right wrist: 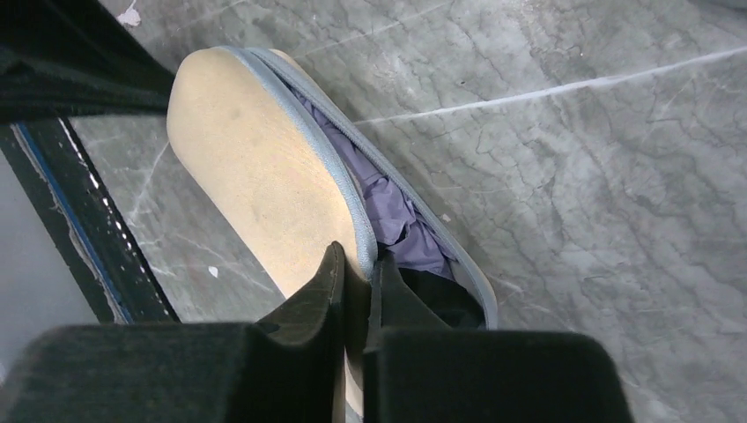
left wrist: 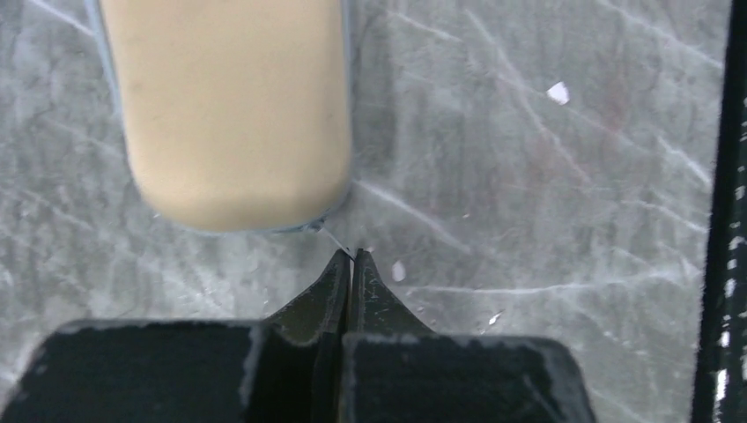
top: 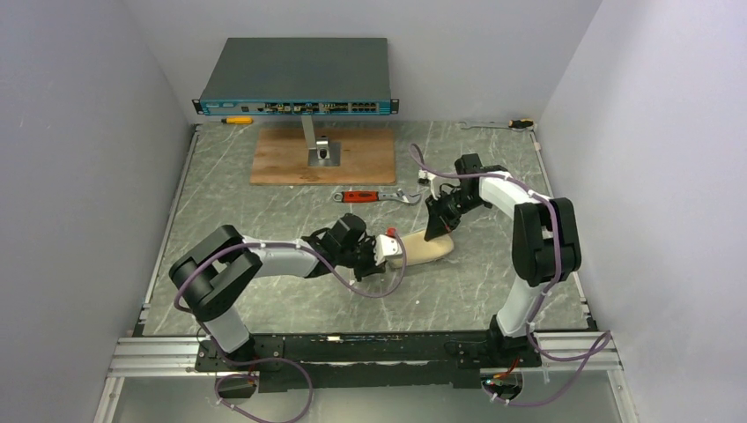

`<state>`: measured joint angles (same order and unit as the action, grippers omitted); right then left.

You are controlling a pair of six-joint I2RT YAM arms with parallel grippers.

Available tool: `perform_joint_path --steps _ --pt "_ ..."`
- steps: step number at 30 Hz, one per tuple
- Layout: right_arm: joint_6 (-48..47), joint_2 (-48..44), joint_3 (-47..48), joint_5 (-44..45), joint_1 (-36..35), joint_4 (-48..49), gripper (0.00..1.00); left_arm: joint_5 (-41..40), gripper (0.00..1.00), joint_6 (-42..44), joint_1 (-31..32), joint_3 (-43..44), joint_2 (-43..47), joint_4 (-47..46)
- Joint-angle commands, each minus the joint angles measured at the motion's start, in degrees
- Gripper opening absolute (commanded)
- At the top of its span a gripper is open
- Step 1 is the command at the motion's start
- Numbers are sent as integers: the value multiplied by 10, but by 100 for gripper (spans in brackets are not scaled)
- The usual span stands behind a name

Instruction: Open the umbrella

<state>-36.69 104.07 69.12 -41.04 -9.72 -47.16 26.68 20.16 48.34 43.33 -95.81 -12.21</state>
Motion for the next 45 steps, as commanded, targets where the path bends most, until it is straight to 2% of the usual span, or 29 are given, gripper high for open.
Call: perform_joint_path --steps 1,7,13,16,17,19,21,22,24,26,32,41,42,45 --pt "51 11 -58 96 -8 79 0 15 0 -52 48 2 17 -42" --pt "145 -29 -107 81 -7 117 0 -40 0 -158 57 20 -12 -69" --pt "241 -55 -148 40 -6 156 0 -78 0 -159 53 58 -22 -51" --pt "245 -50 -149 39 10 156 0 -51 0 -171 19 15 24 -56" --pt "244 -49 -148 40 20 157 0 -43 6 -168 4 1 42 -44" --pt "236 -49 -146 40 37 153 0 -51 33 -159 -18 -32 82 -22" --pt "227 -51 -145 38 44 152 0 -65 50 -139 -29 -71 121 -33" --pt "221 -51 -143 36 45 151 0 -71 67 -127 -29 -87 131 -44" --pt "209 -50 -143 28 44 150 0 -77 77 -111 -29 -101 133 -57" --pt "205 -46 -139 28 45 150 0 -93 80 -105 -29 -99 118 -71" --pt "195 -46 -139 14 41 145 0 -109 80 -65 -26 -55 58 -113" --pt "201 -53 -145 15 39 148 0 -75 61 -48 -26 12 -29 -137" --pt "201 -54 -146 16 39 149 0 -71 57 -46 -26 14 -35 -139" --pt "204 -56 -148 17 40 151 0 -60 33 -43 -26 18 -47 -133"
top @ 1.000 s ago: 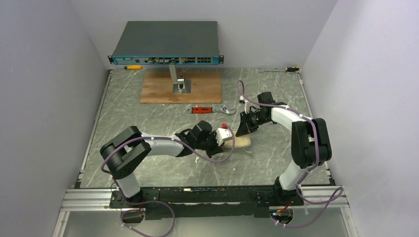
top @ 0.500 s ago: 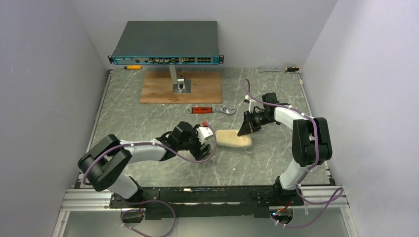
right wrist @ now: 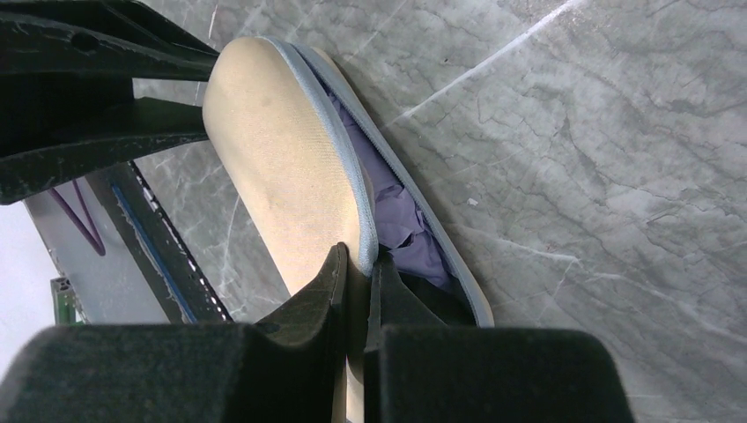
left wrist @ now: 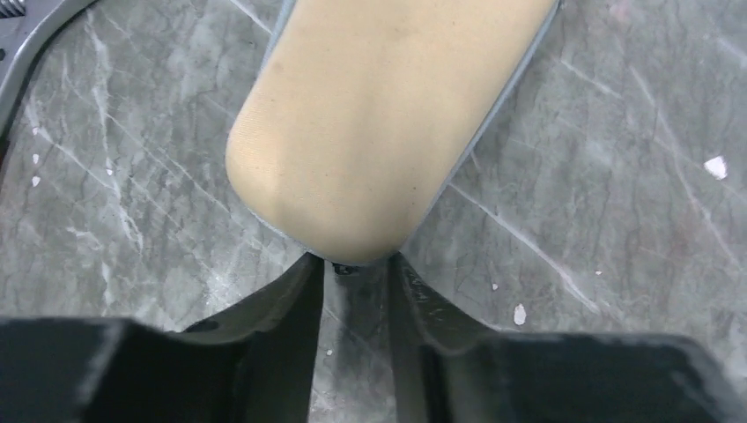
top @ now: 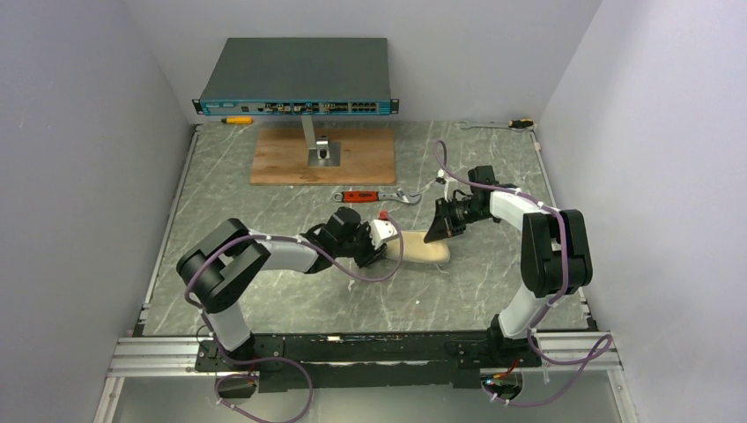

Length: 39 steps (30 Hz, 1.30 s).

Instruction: Open the umbrella

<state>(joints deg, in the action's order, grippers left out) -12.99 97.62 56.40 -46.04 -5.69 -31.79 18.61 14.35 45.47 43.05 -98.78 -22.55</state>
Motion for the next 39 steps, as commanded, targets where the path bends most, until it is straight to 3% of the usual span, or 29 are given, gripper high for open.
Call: perform_joint_path --steps 1,7,11,17,26,35,39 --pt "-29 9 -23 67 0 0 0 25 27 14 3 22 -21 -24" --pt "39 -3 -51 87 0 48 0 50 0 -3 33 0 -3 -22" --pt "89 -23 -67 116 0 84 0 39 0 -44 82 -1 25 -1" --pt "143 -31 -74 144 0 115 0 33 0 -180 107 35 6 39" --pt "122 -23 -59 151 9 102 0 13 0 -95 103 -33 51 45" --pt "201 -46 -82 158 3 144 0 25 0 -180 123 37 15 44" --pt "169 -51 -74 164 21 133 0 36 0 -103 101 -39 67 30"
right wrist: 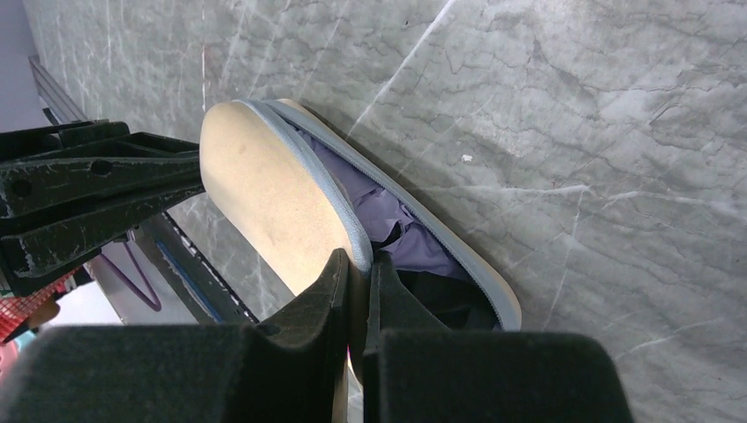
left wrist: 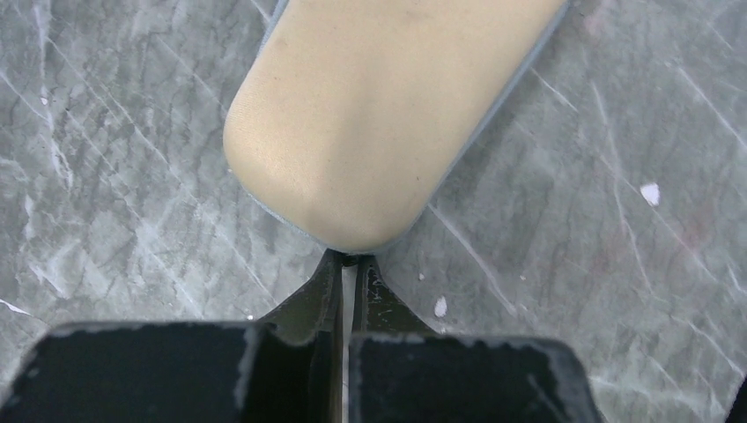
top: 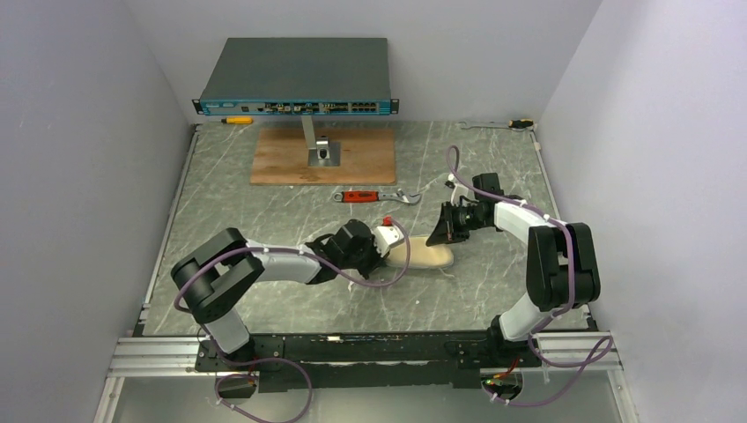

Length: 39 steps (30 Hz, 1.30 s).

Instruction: Open the umbrella

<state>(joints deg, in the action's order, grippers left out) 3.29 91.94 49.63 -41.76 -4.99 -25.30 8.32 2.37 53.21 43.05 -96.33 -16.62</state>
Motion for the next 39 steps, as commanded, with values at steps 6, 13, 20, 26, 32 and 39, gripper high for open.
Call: perform_joint_path --steps 6,13,20,26,32,39 --pt "19 14 -7 115 22 81 0 166 0 78 9 -58 57 -18" --pt "111 -17 -55 108 -4 146 0 142 0 -58 33 70 -35 -30" --pt "232 -55 -114 95 -10 234 0 95 0 -89 44 130 -94 -44" --pt "245 -51 -122 101 -19 250 0 101 0 -11 73 165 -119 -62" --pt "162 -70 -92 60 -1 192 6 120 49 34 34 122 -53 -4" --pt "-9 -143 -63 -76 -3 114 32 154 100 91 -34 47 136 133"
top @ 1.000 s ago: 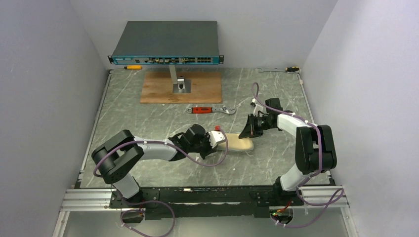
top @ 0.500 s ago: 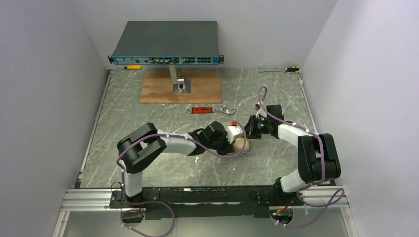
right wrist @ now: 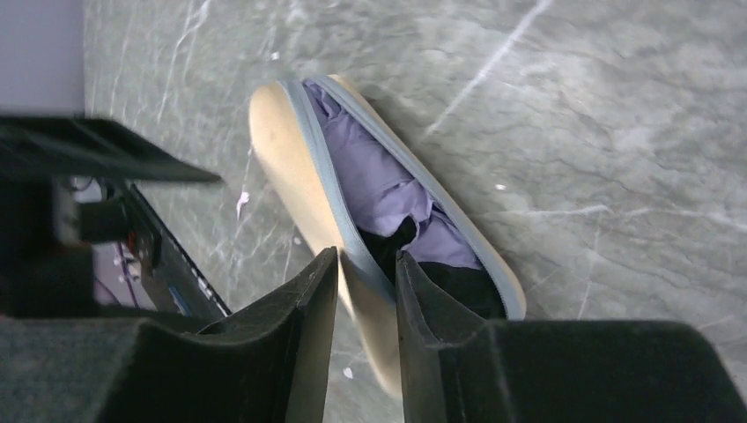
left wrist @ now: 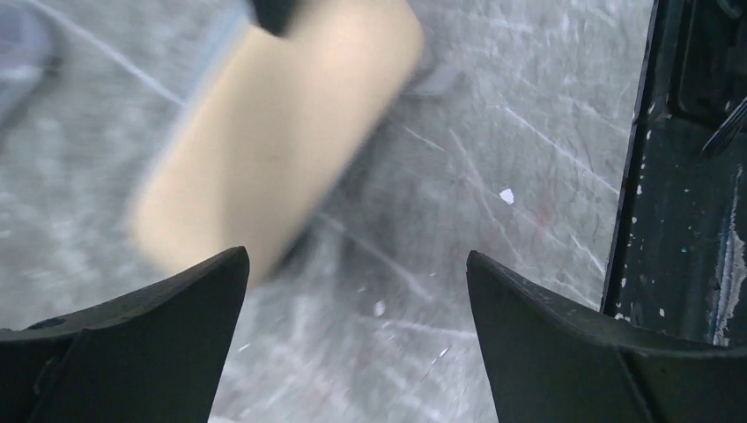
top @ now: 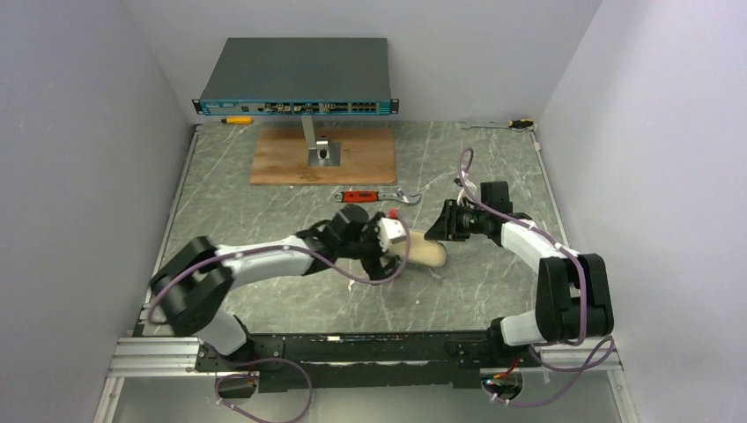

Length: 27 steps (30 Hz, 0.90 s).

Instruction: Open the umbrella

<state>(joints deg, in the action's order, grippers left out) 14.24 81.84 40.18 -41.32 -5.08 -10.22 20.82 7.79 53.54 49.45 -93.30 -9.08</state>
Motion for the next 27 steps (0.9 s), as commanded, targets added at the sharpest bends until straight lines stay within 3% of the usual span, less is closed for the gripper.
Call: perform_joint_path --steps 1,7,11,20,27 --pt "-133 -39 40 -93 -10 -53 31 21 100 31 -51 -21 125 72" --pt "-260 -23 65 -153 -41 -177 28 18 100 11 -148 -30 173 120" --pt "-312 -25 77 -154 -80 -212 22 50 99 23 -173 1 182 152" --pt "-388 -24 102 -127 -137 -268 18 120 63 20 -174 22 138 106" --pt "-373 -8 105 -114 -139 -261 16 96 35 20 -141 51 70 41"
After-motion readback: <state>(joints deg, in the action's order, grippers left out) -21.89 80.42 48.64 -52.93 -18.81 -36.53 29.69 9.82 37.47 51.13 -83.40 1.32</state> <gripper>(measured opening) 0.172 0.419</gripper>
